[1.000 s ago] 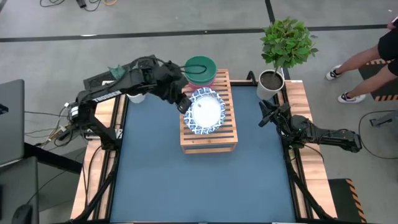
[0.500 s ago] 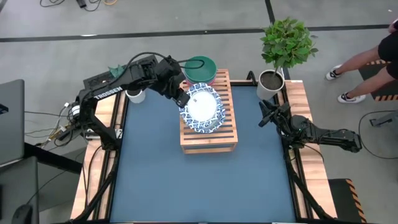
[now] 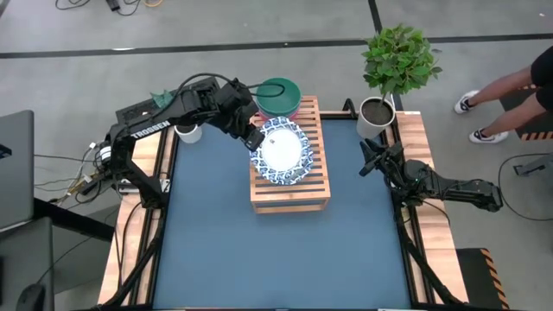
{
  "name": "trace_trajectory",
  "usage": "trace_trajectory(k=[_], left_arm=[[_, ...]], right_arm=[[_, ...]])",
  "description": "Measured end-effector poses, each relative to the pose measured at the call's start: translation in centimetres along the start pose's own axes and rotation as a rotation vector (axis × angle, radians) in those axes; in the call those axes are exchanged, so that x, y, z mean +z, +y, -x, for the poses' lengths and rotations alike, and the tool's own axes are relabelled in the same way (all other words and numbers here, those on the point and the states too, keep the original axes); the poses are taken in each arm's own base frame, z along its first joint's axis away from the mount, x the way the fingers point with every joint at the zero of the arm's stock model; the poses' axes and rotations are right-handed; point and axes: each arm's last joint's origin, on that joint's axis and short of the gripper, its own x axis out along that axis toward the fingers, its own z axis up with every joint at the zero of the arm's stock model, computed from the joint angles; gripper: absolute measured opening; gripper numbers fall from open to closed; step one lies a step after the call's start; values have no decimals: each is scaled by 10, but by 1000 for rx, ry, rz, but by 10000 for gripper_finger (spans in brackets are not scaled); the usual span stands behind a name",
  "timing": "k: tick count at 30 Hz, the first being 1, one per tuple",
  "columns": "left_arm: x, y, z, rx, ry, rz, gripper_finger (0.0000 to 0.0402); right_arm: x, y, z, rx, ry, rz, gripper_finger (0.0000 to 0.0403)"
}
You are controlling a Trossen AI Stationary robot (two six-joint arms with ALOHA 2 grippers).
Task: Place and stack bowls onto a shelf
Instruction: Stack the white patterned bowl on the white patterned bowl, then return to Home Position
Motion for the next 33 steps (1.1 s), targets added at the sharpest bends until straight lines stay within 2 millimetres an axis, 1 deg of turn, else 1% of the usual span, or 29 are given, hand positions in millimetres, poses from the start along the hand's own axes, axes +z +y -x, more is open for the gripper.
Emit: trace_trajectory(k=[8,15,18,22,33], left_arm=[[0,-1,-13,-9,35,1,0],[1,-1,-13,-17,30,-15,0],[1,-2,-13,-24,31,-39,7],[3,-3,-13,-30,16,-48,32],[5,-4,-13,-47,-7,-153,129]], right_arm=[[0,0,0,0,0,1,143],[0,0,0,0,1,1,143],[0,0,0,0,0,1,143],[0,0,0,0,0,1,143],[0,0,0,0,0,1,143]])
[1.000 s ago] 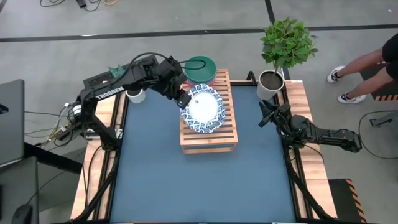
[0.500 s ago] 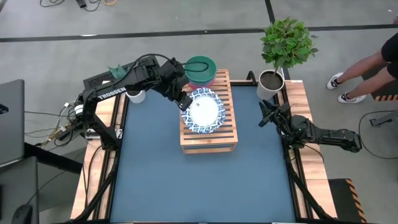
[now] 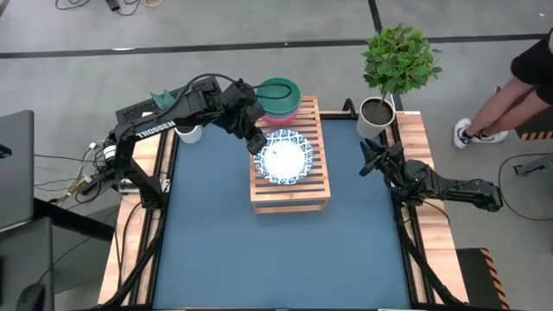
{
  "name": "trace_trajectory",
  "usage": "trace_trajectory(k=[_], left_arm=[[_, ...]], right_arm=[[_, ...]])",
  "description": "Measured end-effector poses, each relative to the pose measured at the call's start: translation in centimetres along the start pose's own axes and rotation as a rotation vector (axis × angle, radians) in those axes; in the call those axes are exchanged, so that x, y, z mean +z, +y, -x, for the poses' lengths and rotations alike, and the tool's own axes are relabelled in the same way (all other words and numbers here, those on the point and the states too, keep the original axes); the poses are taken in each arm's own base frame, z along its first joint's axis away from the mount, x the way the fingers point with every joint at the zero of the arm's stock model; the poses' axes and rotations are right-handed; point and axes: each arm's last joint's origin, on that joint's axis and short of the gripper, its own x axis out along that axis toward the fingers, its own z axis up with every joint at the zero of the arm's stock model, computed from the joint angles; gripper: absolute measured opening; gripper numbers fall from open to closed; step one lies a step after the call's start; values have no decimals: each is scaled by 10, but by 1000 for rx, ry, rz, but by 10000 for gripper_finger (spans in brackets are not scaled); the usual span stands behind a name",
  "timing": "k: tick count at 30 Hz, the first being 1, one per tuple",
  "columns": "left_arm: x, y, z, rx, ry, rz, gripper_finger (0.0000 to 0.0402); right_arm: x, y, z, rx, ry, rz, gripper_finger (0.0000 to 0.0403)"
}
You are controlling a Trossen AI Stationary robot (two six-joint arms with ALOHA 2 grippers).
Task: Place and stack bowls onto a shelf
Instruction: Return to Home Position
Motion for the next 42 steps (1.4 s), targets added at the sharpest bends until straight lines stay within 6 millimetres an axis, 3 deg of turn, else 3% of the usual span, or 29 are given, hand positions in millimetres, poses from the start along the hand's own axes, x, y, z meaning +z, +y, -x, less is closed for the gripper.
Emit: trace_trajectory(k=[11,22,27,32,34,38,42], left_arm=[[0,4,30,2,-72,-73,151],[-10,-3,98,39,-272,-253,151],[-21,-2,122,218,-316,-293,151],[-30,5,132,375,-298,-222,151],[-30,1,136,301,-332,-272,151],[-29,-12,141,-33,-481,-443,151],[-40,-8,128,-189,-547,-521,151]], right_arm=[[2,0,0,2,-17,-18,143],[4,1,0,5,-31,-32,143],[4,1,0,9,-32,-124,143],[8,3,0,68,-58,-130,143],[11,5,1,147,-71,-116,143],[13,10,2,325,-95,-6,143],[23,14,5,463,-195,17,143]])
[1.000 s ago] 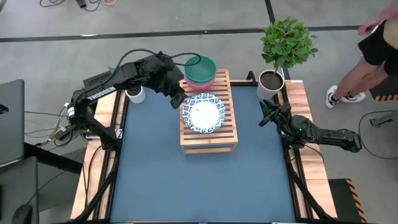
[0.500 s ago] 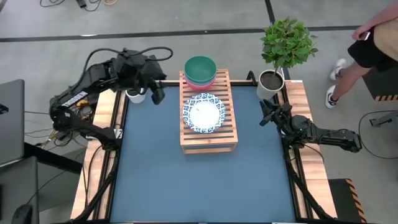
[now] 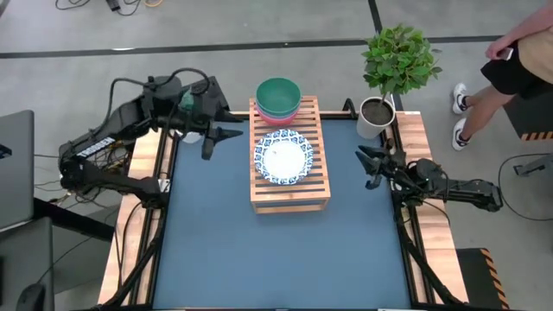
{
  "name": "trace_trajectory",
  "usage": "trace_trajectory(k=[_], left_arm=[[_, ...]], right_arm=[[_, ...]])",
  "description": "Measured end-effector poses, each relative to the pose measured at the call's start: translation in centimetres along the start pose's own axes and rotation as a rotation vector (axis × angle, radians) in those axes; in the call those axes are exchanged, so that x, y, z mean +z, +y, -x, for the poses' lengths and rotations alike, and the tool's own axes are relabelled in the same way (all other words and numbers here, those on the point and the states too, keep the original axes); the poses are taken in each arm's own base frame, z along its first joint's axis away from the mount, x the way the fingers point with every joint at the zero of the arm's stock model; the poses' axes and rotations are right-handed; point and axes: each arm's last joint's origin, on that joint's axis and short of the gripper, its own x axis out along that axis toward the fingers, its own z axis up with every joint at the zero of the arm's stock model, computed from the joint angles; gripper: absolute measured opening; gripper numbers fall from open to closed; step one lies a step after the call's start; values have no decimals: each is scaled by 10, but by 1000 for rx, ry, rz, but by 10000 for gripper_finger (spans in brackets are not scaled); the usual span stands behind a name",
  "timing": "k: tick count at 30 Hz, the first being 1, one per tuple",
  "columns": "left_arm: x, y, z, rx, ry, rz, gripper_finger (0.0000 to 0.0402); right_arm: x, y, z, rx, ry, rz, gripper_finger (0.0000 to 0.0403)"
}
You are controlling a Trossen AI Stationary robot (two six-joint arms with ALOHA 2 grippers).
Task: Place and stack bowls onto a shelf
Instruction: Return to Home Position
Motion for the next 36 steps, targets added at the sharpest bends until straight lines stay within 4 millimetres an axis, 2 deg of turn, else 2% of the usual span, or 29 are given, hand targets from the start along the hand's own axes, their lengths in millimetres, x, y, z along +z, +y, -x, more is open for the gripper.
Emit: trace_trajectory(k=[6,11,17,22,30,36], left_arm=[[-51,7,-13,15,-56,43,151],[-95,9,-24,-64,-115,112,151],[-143,9,-31,-62,-144,201,151],[-170,3,-26,-54,-199,216,151],[-207,-8,-5,57,-271,238,151],[-226,-15,7,64,-298,259,151]], right_arm=[[7,1,0,46,-40,-68,143],[5,1,0,46,-21,-99,143],[5,0,0,35,-19,-117,143],[4,-3,-1,2,-8,-134,143],[1,-7,-2,-23,18,-143,143],[1,-10,-3,-38,19,-150,143]])
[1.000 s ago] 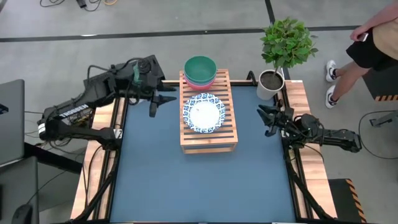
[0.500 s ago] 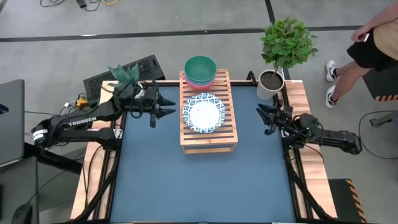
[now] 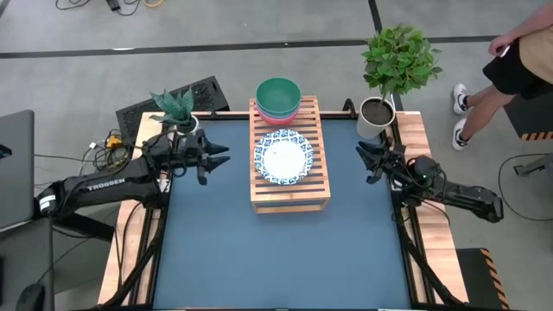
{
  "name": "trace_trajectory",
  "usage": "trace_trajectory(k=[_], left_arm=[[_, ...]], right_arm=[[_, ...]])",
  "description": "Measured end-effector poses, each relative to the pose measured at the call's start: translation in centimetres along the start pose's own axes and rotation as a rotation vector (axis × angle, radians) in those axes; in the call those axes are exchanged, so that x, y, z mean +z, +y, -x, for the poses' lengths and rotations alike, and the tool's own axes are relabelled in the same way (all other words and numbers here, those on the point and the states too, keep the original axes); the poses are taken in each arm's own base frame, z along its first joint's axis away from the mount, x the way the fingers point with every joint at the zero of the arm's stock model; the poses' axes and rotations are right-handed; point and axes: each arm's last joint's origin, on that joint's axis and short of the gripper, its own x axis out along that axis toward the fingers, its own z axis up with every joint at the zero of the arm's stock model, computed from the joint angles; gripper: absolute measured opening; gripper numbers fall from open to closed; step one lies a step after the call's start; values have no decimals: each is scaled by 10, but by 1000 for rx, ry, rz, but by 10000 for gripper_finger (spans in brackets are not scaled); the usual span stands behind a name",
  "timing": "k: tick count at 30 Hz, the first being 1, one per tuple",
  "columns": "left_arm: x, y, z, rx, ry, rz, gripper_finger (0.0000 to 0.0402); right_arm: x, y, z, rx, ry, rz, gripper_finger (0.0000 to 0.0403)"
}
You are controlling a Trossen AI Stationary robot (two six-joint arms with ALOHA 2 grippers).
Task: Place and stack bowls onto a shelf
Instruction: Return to Home Position
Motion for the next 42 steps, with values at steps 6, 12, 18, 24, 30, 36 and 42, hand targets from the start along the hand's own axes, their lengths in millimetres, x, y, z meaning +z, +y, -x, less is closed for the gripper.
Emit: trace_trajectory(k=[6,12,18,24,30,36,42], left_arm=[[-4,-4,14,-10,-36,-1,151],[-7,-7,28,2,7,-32,151],[-7,-12,42,2,4,-60,151],[-28,-9,49,20,-22,-36,151],[-64,-3,53,9,-69,42,151],[-68,-3,58,27,-50,25,151],[-70,-2,59,58,-37,15,151]], right_arm=[[0,-4,-1,-20,-1,11,143],[-1,-8,-1,-46,15,5,143],[-3,-11,-2,-36,45,17,143],[-7,-14,-2,-6,95,29,143],[-9,-19,-1,-52,123,40,143],[-9,-21,-1,-70,125,52,143],[-18,-21,-1,41,191,75,143]])
